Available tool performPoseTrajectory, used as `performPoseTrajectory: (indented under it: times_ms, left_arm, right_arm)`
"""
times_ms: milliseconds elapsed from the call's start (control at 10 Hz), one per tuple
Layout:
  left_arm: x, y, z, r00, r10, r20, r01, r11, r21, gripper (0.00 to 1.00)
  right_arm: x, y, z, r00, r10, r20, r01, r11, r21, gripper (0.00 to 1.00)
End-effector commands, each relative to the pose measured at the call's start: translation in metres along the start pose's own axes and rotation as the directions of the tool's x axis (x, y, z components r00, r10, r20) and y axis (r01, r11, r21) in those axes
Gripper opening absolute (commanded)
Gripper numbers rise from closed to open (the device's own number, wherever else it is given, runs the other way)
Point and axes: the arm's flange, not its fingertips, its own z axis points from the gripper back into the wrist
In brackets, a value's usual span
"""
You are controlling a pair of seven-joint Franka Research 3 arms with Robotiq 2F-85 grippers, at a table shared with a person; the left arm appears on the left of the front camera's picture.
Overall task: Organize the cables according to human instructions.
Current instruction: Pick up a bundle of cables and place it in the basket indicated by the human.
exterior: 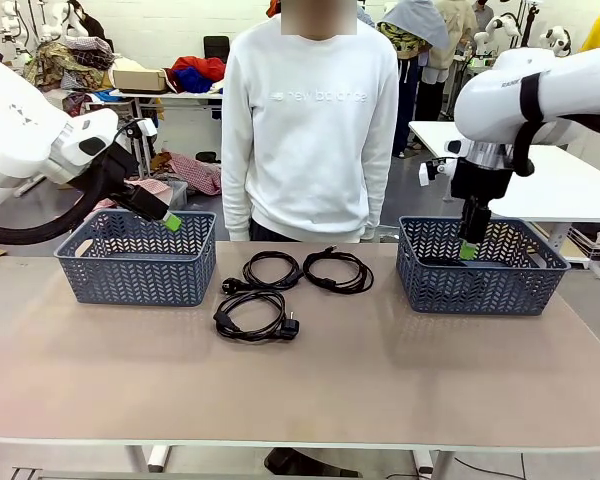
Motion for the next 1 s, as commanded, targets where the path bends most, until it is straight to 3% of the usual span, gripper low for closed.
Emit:
performPoseTrajectory:
  times_ms: [0, 400, 900]
  left_arm:
    - [-0.002, 0.001, 0.0, 1.0, -0.013, 0.019, 0.013, 1.0, -0.02, 1.0]
    - [-0.002, 0.001, 0.0, 1.0, -0.013, 0.019, 0.013, 1.0, -0.02, 1.0]
    - [-0.002, 0.001, 0.0, 1.0, -0.013, 0.019, 0.013, 1.0, -0.02, 1.0]
  right_arm:
    - [-0.001, 0.048, 0.002, 0.996, -0.064, 0.062, 0.069, 0.994, -0.08, 1.0]
    - [-0.002, 0.12, -0.006, 0.978, -0.064, 0.199, 0.092, 0.987, -0.13, 1.0]
    - [0.003, 0.167, -0.023, 0.971, -0.003, 0.239, 0.034, 0.991, -0.127, 1.0]
